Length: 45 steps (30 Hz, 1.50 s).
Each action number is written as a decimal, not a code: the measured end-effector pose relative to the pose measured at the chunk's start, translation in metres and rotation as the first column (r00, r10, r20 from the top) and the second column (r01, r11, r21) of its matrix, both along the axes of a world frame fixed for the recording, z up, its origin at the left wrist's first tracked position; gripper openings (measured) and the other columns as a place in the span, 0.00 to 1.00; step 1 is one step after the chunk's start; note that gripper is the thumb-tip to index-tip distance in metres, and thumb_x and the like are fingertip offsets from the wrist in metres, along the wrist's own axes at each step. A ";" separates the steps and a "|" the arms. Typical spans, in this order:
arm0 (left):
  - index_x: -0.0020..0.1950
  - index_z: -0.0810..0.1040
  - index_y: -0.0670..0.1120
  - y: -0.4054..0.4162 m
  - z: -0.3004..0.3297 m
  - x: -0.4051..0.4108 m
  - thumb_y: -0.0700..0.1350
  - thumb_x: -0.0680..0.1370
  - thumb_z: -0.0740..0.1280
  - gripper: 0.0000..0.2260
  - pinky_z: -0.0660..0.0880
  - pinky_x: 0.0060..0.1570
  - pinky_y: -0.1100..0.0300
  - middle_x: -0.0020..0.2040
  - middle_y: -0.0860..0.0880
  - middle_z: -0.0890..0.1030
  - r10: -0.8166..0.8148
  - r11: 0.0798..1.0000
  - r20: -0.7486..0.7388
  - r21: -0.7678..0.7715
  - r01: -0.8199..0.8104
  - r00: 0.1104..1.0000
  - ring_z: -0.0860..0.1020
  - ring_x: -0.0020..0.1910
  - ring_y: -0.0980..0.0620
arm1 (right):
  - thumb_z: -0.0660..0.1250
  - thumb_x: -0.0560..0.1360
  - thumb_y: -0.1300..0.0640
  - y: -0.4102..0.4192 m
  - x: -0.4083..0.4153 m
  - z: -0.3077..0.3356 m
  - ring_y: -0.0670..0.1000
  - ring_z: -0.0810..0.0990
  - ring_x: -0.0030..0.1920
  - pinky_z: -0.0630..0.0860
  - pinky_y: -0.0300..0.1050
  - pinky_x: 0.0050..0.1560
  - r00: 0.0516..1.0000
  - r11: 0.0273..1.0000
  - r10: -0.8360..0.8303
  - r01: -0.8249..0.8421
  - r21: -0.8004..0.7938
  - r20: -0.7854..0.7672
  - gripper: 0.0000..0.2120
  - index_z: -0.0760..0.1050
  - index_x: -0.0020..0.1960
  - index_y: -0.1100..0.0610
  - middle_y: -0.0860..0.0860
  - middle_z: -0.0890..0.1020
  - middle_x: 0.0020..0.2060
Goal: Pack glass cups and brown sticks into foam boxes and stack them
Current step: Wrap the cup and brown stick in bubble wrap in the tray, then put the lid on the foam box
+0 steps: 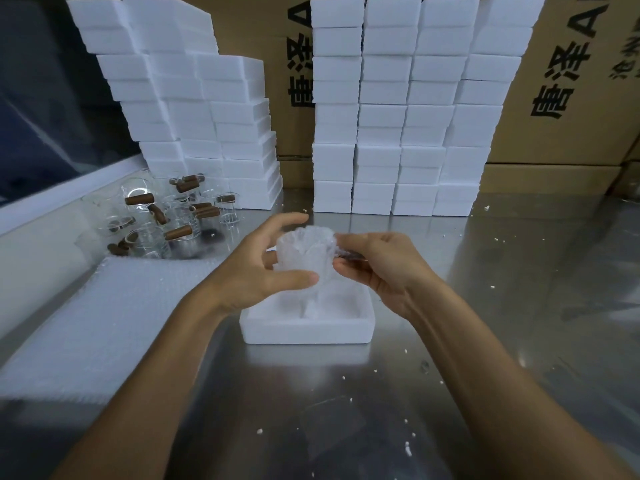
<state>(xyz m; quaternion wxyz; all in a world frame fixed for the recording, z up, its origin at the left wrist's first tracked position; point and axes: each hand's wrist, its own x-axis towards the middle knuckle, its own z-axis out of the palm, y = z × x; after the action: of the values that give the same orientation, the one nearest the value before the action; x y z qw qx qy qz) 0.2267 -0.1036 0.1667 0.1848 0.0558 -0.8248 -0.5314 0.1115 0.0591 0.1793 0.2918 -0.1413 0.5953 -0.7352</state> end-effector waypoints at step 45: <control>0.70 0.74 0.57 0.006 -0.045 -0.019 0.60 0.64 0.79 0.35 0.70 0.68 0.50 0.70 0.55 0.74 0.260 0.920 0.107 -0.330 -0.213 0.960 0.71 0.68 0.53 | 0.74 0.74 0.55 0.010 -0.033 -0.032 0.51 0.84 0.47 0.82 0.49 0.55 0.734 0.777 0.350 0.119 0.618 -0.582 0.05 0.83 0.49 0.52 0.51 0.85 0.47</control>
<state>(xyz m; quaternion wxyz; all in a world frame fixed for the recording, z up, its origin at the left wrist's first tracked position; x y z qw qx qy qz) 0.2082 -0.0976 0.1221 0.1921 0.1645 -0.8977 -0.3607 0.0784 0.0691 0.1469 0.1360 -0.3308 0.8546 -0.3764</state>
